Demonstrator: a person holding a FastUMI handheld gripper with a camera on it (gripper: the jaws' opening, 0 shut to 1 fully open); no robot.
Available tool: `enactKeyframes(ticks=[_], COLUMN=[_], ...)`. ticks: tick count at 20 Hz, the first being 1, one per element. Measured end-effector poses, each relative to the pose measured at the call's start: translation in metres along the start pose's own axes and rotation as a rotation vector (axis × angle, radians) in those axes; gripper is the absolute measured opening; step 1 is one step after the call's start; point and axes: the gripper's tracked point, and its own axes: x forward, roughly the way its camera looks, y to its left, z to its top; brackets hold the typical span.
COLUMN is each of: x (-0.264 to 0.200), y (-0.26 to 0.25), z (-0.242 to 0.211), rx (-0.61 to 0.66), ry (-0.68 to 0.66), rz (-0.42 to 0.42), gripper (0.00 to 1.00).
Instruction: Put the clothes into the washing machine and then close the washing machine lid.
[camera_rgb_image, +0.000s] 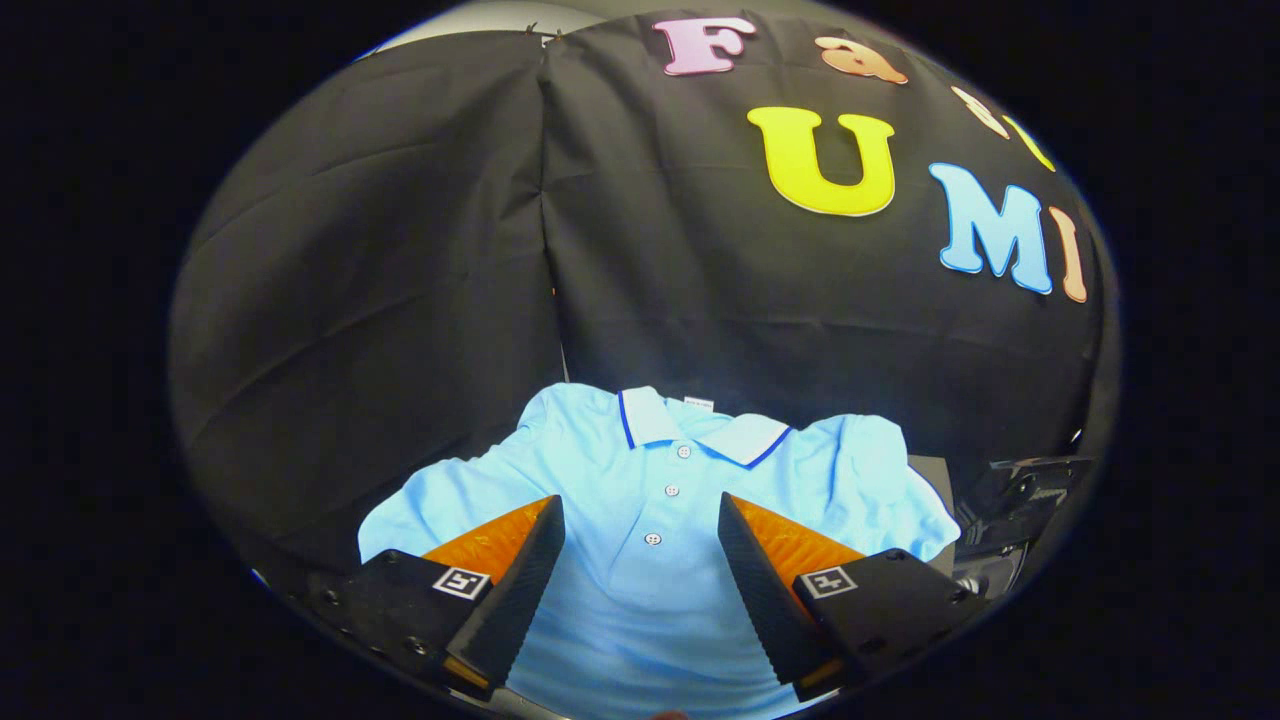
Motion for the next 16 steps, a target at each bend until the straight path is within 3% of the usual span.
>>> enactKeyframes(ticks=[7, 13, 15, 16], x=[0.015, 0.018, 0.018, 0.018], y=[0.002, 0.0, 0.001, 0.0], z=[-0.037, -0.033, -0.034, -0.034], rx=[-0.037, -0.054, -0.042, -0.041], ry=[0.137, 0.117, 0.132, 0.144], rz=[-0.008, -0.026, -0.029, -0.031], gripper=[0.97, 0.95, 0.85, 0.85])
